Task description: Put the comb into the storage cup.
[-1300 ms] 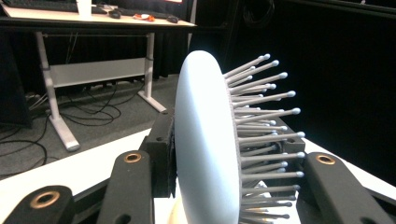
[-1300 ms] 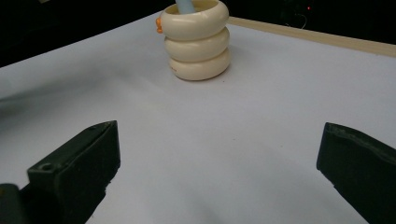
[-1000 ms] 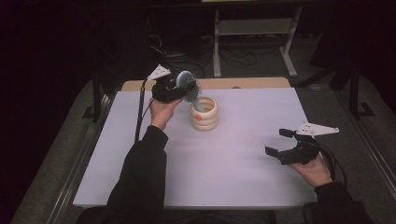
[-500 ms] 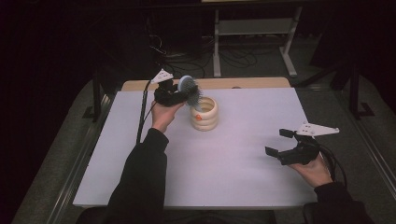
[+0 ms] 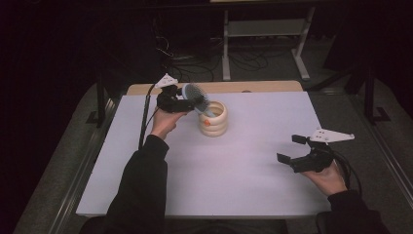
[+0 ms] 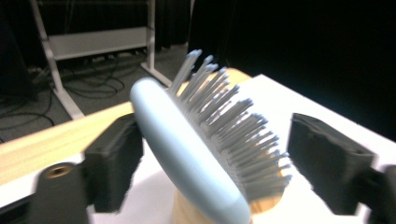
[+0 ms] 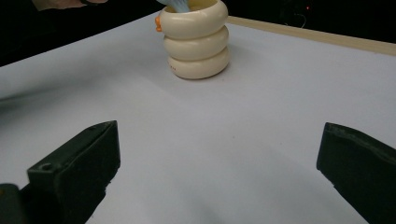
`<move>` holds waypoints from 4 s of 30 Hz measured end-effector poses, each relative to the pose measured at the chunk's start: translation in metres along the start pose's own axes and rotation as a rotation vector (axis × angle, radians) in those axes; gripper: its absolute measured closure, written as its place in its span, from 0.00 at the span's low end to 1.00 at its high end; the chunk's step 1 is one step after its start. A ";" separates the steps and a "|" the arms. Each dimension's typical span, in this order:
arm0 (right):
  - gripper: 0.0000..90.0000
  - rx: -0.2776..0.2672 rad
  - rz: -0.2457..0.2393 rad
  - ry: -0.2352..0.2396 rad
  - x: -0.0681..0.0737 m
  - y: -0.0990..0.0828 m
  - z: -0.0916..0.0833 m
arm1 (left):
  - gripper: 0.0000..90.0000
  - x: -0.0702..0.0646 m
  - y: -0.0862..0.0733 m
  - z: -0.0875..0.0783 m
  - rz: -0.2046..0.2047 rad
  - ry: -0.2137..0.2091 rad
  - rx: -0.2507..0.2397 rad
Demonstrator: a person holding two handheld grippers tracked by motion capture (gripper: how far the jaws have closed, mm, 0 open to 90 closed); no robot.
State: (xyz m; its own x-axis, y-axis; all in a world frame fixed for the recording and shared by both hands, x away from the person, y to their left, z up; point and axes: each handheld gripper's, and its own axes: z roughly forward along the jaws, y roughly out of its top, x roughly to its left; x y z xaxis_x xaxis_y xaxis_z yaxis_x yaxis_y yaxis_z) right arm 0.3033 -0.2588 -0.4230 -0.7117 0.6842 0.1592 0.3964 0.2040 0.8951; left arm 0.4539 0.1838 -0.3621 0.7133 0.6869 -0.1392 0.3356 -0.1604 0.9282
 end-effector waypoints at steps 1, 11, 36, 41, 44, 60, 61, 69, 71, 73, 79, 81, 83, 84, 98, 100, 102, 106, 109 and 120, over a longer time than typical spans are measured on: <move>0.00 0.000 0.000 0.000 0.000 0.000 0.000 | 0.15 0.001 -0.001 -0.001 0.001 -0.001 0.006; 0.00 0.005 0.001 -0.001 0.000 -0.001 0.001 | 0.00 0.007 -0.007 -0.015 0.009 -0.032 0.019; 0.00 0.014 -0.003 -0.003 0.000 -0.001 0.002 | 0.00 0.010 -0.032 -0.057 0.036 -0.066 -0.032; 0.00 0.015 -0.004 -0.004 0.000 -0.001 0.002 | 0.00 0.011 -0.038 -0.067 0.037 -0.059 -0.039; 0.00 0.013 -0.004 -0.005 0.000 -0.001 0.002 | 0.00 0.010 -0.041 -0.073 0.041 -0.059 -0.052; 0.00 0.018 -0.005 -0.006 0.001 -0.002 0.002 | 0.00 0.009 -0.062 -0.095 0.048 -0.046 -0.058; 0.00 0.019 -0.005 -0.006 0.001 -0.002 0.002 | 0.00 0.009 -0.064 -0.096 0.046 -0.044 -0.058; 0.00 0.025 -0.006 -0.004 0.001 -0.003 0.003 | 0.00 0.008 -0.072 -0.107 0.054 -0.035 -0.057; 0.00 0.027 -0.006 -0.004 0.002 -0.003 0.003 | 0.00 0.008 -0.075 -0.109 0.052 -0.034 -0.059; 0.00 0.028 -0.005 -0.004 0.002 -0.003 0.003 | 0.00 0.008 -0.078 -0.112 0.051 -0.039 -0.059; 0.00 0.031 -0.006 -0.004 0.002 -0.004 0.003 | 0.00 0.009 -0.087 -0.117 0.048 -0.021 -0.048; 0.00 0.032 -0.008 -0.004 0.002 -0.004 0.003 | 0.00 0.009 -0.089 -0.119 0.049 -0.021 -0.042; 0.00 0.033 -0.007 -0.004 0.002 -0.004 0.003 | 0.00 0.009 -0.090 -0.121 0.047 -0.017 -0.048; 0.00 0.033 -0.007 -0.004 0.002 -0.004 0.003 | 0.00 0.009 -0.091 -0.123 0.048 -0.015 -0.052; 0.00 0.030 -0.007 -0.006 0.003 -0.005 0.002 | 0.00 0.013 -0.111 -0.153 0.035 0.044 -0.097; 0.00 0.031 -0.006 -0.007 0.003 -0.005 0.002 | 0.00 0.014 -0.114 -0.157 0.031 0.054 -0.106; 0.00 0.028 -0.008 -0.007 0.003 -0.005 0.001 | 0.00 0.015 -0.118 -0.163 0.031 0.061 -0.118; 0.00 0.028 -0.006 -0.008 0.003 -0.006 0.001 | 0.00 0.017 -0.124 -0.170 0.037 0.072 -0.130; 0.00 0.030 -0.004 -0.007 0.003 -0.006 0.001 | 0.00 0.018 -0.129 -0.175 0.042 0.081 -0.130; 0.00 0.040 0.006 -0.007 0.003 -0.009 0.001 | 0.00 0.021 -0.145 -0.192 0.038 0.106 -0.133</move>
State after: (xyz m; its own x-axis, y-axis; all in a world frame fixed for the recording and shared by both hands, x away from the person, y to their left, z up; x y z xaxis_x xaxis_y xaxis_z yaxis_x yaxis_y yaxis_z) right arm 0.2985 -0.2582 -0.4311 -0.7052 0.6904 0.1612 0.4236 0.2280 0.8767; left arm 0.3021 0.3575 -0.4335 0.6526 0.7543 -0.0724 0.2204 -0.0975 0.9705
